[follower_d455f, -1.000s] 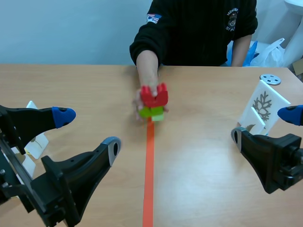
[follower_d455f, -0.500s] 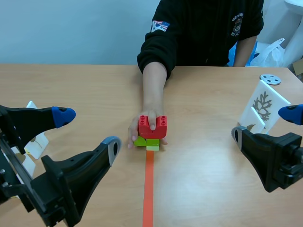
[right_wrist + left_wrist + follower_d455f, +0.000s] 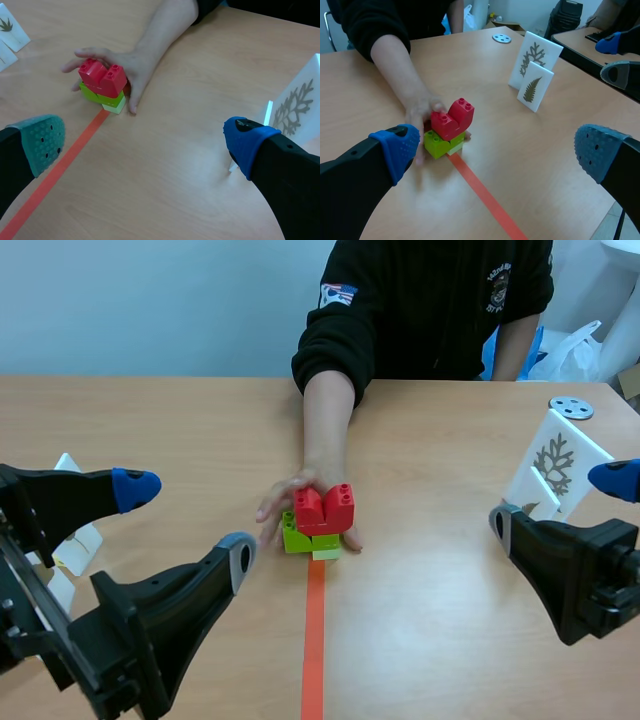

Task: Sort the leaf by its shape. The table is split by an orange tape line. A compound leaf with several leaflets goes to the left side, a simple leaf with one blade goes to the right side. Return to the home posture when a red brick is placed on the table.

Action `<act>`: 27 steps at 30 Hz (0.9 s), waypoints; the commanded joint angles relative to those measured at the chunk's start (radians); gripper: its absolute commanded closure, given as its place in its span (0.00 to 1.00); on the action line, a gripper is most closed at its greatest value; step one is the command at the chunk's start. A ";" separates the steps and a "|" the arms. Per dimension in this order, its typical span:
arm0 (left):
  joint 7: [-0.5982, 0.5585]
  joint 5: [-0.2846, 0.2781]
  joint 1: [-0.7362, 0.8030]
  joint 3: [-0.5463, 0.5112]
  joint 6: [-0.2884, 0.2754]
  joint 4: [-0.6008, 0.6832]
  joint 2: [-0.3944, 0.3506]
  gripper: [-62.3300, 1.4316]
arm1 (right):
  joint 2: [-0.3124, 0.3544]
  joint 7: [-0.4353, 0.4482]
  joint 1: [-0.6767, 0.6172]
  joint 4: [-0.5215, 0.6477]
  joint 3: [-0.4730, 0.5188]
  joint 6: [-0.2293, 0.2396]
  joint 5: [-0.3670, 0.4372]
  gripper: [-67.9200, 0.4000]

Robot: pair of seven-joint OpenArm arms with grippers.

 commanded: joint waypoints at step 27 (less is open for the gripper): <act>-0.015 0.042 -0.003 -0.001 0.021 0.003 0.000 0.00 | 0.005 0.020 0.001 0.004 0.003 0.000 0.011 0.00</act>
